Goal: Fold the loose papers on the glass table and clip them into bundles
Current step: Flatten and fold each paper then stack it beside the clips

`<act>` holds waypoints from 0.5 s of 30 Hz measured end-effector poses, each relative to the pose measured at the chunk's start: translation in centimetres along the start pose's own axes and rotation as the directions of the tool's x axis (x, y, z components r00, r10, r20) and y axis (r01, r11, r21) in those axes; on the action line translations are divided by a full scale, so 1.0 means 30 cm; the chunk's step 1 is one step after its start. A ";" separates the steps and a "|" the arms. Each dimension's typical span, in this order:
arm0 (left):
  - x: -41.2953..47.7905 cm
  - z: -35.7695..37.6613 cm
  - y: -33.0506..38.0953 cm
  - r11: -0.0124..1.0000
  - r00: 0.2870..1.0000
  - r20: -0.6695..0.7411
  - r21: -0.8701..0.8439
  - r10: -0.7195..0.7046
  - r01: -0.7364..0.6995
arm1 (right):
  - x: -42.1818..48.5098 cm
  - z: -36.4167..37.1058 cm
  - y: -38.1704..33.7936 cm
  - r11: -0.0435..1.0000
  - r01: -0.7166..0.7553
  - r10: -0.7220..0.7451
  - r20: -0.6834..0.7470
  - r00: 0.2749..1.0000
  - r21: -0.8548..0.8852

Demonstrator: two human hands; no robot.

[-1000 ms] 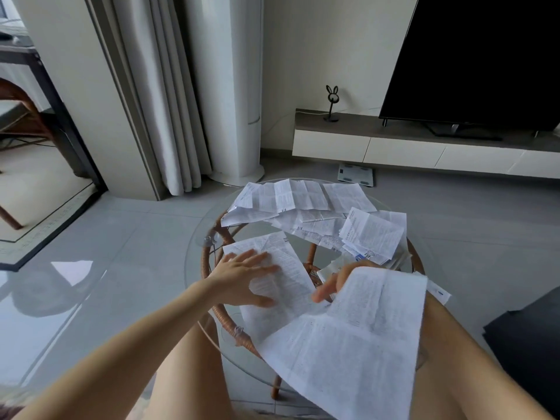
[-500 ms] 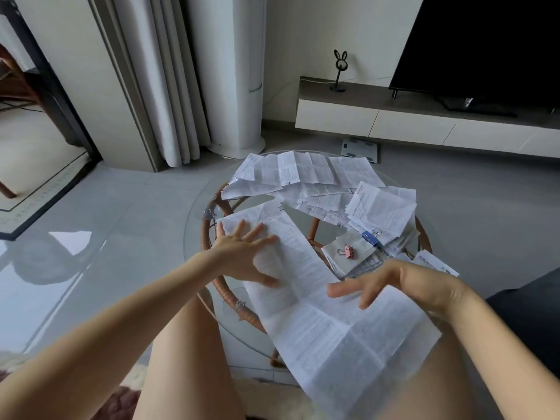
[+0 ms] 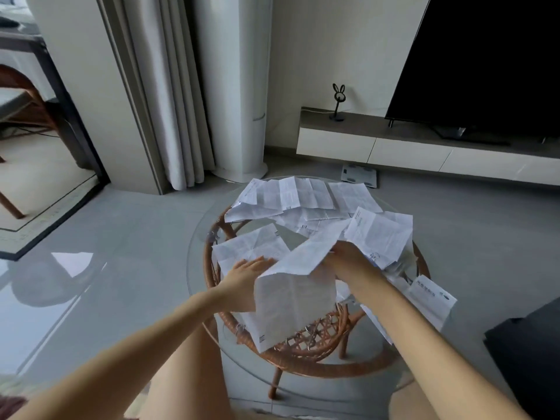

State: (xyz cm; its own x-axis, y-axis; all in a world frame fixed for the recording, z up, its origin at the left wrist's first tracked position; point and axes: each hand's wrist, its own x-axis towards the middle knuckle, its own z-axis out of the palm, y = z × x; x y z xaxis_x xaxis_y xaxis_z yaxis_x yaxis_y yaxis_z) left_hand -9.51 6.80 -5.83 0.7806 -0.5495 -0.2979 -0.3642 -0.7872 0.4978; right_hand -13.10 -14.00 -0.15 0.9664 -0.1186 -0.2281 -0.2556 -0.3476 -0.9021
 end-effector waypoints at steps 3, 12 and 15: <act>-0.025 -0.049 -0.057 0.674 0.960 -0.210 -0.738 -0.183 -0.033 | 0.083 0.071 0.004 1.000 0.004 -0.004 -0.032 0.999 -0.015; -0.011 -0.068 -0.141 0.495 0.857 -0.322 -0.864 -0.402 -0.092 | 0.141 0.183 0.023 0.733 -0.030 0.032 -0.009 0.999 -0.680; 0.023 -0.083 -0.148 0.770 0.727 -0.482 -0.630 -0.488 0.099 | 0.142 0.207 0.021 0.676 -0.053 0.030 -0.044 0.999 -0.735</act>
State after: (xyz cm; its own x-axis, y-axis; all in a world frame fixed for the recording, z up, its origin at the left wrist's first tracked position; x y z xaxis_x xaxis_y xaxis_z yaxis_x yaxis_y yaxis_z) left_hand -6.08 10.62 -6.22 0.9906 0.1196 -0.0670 0.1171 -0.4841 0.8671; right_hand -8.96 -8.95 -3.96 0.9561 -0.1698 -0.2387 -0.2440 -0.9125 -0.3283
